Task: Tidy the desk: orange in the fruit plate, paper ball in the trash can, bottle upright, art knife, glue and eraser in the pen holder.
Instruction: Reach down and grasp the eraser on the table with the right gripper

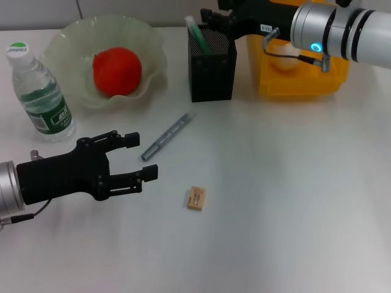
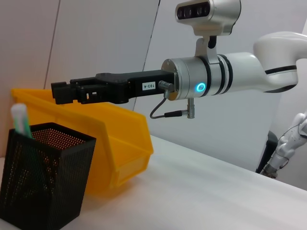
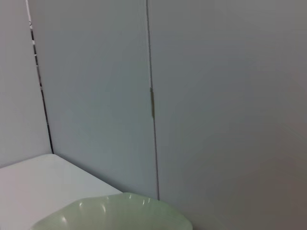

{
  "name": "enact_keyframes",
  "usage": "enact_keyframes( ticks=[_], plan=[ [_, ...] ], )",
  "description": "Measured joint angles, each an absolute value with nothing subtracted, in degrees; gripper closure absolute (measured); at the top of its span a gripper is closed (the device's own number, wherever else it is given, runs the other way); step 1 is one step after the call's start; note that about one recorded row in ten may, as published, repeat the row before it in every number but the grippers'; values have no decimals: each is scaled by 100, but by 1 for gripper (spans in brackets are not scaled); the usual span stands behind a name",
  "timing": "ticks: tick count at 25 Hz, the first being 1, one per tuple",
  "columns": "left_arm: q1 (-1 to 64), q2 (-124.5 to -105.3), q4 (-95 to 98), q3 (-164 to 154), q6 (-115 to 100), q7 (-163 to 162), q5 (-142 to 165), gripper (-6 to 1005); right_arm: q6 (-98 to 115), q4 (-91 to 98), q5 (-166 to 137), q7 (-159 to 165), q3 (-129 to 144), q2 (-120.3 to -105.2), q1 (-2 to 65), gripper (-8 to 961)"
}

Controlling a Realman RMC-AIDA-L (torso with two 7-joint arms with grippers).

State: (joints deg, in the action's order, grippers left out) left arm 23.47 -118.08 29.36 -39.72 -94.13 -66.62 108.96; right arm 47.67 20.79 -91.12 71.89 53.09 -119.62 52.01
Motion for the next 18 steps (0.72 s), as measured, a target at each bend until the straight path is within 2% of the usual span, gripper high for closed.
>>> enact_keyframes(
  ticks=[11, 15, 18],
  plan=[
    [2330, -11812, 2915, -3983, -9422, -6634, 10899, 197, 5285, 2209, -8799, 7720, 5288, -11936, 5042, 253],
    [2318, -11812, 2905, -3996, -9428, -6623, 10902, 198, 6176, 2762, -8773, 8538, 5287, -11905, 4739, 254],
    [2292, -11807, 2903, -3995, -9432, -6561, 10926, 198, 7352, 3494, -8848, 9273, 5327, -11807, 4428, 254]
  ],
)
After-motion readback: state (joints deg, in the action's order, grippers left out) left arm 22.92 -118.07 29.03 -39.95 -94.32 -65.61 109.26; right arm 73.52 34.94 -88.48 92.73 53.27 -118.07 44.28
